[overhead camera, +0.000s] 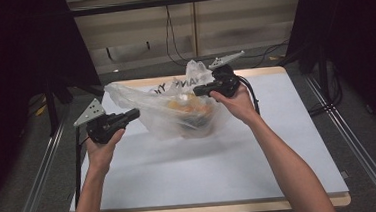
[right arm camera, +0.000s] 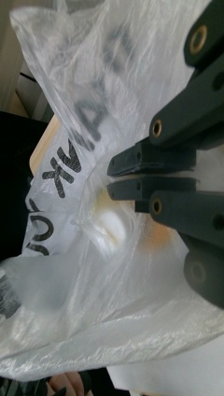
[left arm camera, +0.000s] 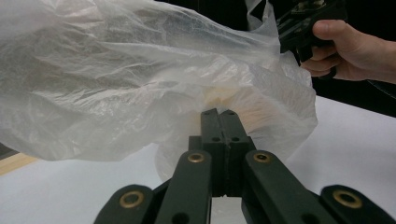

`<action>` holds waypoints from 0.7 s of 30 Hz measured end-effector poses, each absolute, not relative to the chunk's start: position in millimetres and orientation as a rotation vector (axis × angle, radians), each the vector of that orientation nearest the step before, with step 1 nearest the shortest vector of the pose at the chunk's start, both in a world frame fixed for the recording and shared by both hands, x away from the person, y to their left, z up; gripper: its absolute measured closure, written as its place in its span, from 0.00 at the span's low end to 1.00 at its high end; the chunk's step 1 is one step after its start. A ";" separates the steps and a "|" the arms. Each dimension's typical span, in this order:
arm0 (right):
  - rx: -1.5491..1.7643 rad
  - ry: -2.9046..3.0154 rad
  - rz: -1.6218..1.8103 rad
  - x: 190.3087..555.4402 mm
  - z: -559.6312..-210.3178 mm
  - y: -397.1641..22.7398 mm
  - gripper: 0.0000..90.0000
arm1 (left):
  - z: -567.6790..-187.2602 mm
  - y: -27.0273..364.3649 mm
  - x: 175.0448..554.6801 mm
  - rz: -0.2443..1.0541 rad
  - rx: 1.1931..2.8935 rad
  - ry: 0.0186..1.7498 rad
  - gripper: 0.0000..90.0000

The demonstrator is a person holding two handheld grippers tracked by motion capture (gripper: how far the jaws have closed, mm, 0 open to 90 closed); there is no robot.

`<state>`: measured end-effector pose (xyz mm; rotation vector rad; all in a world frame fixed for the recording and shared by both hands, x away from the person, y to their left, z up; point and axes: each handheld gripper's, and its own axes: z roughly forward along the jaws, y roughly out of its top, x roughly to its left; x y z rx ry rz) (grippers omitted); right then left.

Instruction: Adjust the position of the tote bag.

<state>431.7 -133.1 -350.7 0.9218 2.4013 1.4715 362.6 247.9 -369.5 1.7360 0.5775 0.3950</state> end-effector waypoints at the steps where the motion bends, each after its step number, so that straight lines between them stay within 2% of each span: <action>1: 0.922 2.401 1.471 431.7 -350.7 -133.1 1.00 | -369.5 247.9 362.6 0.395 1.736 0.577 1.00; 9: 0.901 2.384 1.465 428.5 -344.3 -136.9 1.00 | -368.9 248.8 362.2 0.395 1.735 0.586 1.00; 21: 0.870 2.246 1.544 413.3 -312.7 -172.5 1.00 | -364.4 246.8 363.8 0.384 1.717 0.581 1.00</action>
